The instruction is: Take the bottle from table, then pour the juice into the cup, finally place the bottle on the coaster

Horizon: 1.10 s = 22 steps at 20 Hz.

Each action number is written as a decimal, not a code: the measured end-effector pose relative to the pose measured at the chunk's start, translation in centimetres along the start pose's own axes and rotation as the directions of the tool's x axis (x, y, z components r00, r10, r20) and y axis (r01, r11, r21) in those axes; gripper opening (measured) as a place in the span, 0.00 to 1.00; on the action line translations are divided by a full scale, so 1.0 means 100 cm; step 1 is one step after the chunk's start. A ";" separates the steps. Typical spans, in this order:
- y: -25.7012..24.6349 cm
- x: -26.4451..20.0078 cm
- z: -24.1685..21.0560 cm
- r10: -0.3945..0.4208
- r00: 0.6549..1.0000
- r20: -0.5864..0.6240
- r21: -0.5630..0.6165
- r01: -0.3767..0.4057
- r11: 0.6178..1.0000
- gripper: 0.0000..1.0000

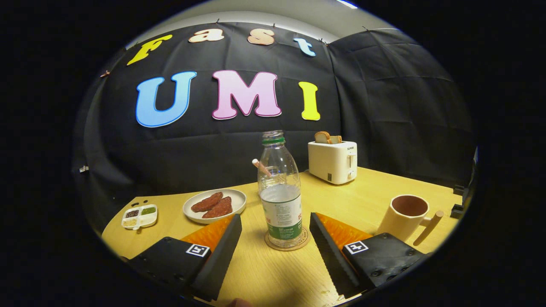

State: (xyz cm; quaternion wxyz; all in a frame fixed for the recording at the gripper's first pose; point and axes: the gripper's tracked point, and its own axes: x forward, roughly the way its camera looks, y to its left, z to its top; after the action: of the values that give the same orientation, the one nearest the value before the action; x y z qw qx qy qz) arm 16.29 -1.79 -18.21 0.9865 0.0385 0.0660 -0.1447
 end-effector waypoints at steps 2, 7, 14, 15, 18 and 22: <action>0.005 -0.018 0.003 0.041 0.999 -0.006 -0.006 -0.041 0.999 0.98; 0.014 -0.065 0.033 0.172 0.985 0.004 -0.045 -0.172 0.984 0.98; -0.001 -0.117 0.098 0.311 0.950 0.030 -0.070 -0.308 0.949 0.98; -0.007 -0.124 0.107 0.326 0.945 0.032 -0.074 -0.323 0.944 0.98; -0.020 -0.140 0.132 0.364 0.930 0.043 -0.053 -0.362 0.931 0.98; -0.037 -0.152 0.151 0.407 0.913 0.029 -0.067 -0.405 0.912 0.98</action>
State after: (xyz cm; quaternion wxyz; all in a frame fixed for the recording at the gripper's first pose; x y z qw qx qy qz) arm 2.61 -2.53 -1.35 0.9970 0.0187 0.0397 0.0645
